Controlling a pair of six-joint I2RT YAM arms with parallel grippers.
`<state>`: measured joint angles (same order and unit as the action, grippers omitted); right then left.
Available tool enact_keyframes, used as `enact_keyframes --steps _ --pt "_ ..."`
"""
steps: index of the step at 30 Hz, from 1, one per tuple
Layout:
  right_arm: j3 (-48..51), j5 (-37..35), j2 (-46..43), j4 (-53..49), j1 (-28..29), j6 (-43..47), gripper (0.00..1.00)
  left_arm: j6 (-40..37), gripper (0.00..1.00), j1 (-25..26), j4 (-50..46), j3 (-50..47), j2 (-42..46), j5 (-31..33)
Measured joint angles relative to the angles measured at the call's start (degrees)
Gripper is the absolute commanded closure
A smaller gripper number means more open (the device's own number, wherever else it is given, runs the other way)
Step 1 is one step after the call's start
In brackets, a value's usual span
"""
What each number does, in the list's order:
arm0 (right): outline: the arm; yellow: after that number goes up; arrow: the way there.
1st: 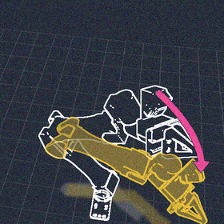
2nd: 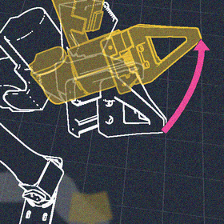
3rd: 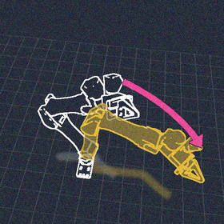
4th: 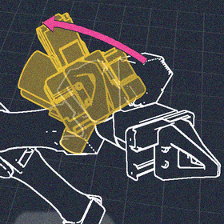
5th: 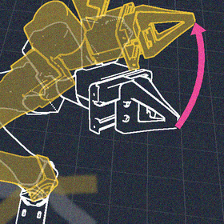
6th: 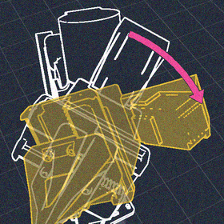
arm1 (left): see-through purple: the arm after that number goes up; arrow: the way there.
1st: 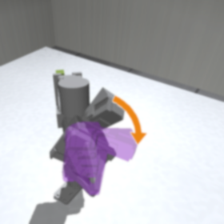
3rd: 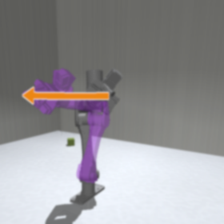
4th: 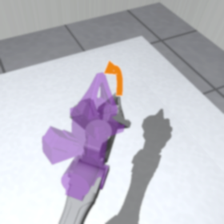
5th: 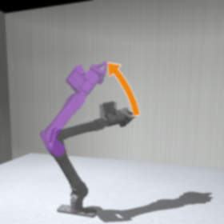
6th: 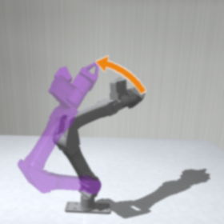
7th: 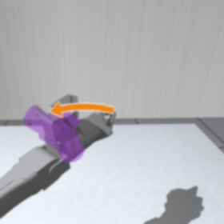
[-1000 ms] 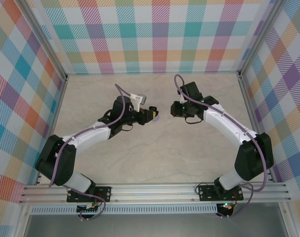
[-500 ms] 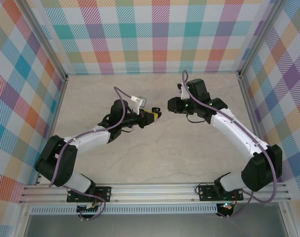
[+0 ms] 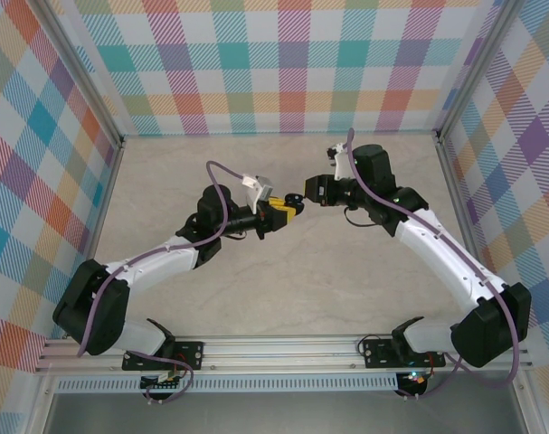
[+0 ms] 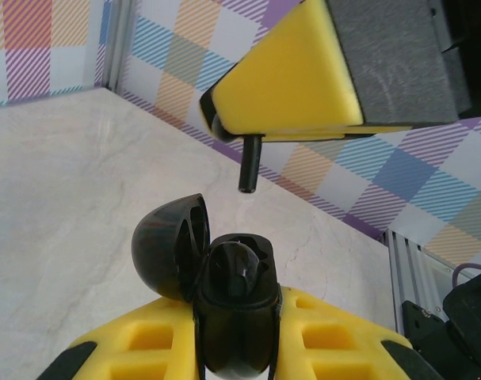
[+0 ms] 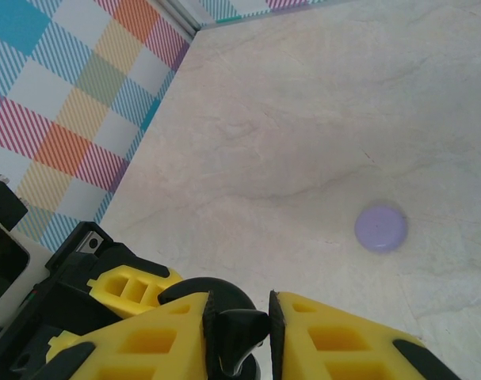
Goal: Insert the wireless bluetooth earbuds into the charging case
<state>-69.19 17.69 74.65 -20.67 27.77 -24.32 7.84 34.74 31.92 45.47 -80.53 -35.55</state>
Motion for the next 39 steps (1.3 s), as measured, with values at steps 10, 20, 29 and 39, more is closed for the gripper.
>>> enact_keyframes --steps 10,20,29,39 --pt "0.0 1.1 -0.2 0.1 0.5 1.2 0.73 -0.9 0.98 0.0 0.1 0.0 0.0 0.2" --pt "0.0 1.5 -0.2 0.1 1.6 1.7 0.73 -0.9 0.98 0.1 -0.9 0.5 0.0 1.1" --pt "0.0 1.9 -0.2 0.1 2.3 2.5 0.73 -0.8 0.97 0.1 -1.8 1.3 0.0 2.2" --pt "-0.8 1.9 0.4 0.1 3.0 2.7 0.73 -0.3 0.98 0.1 -1.8 1.3 0.0 2.1"
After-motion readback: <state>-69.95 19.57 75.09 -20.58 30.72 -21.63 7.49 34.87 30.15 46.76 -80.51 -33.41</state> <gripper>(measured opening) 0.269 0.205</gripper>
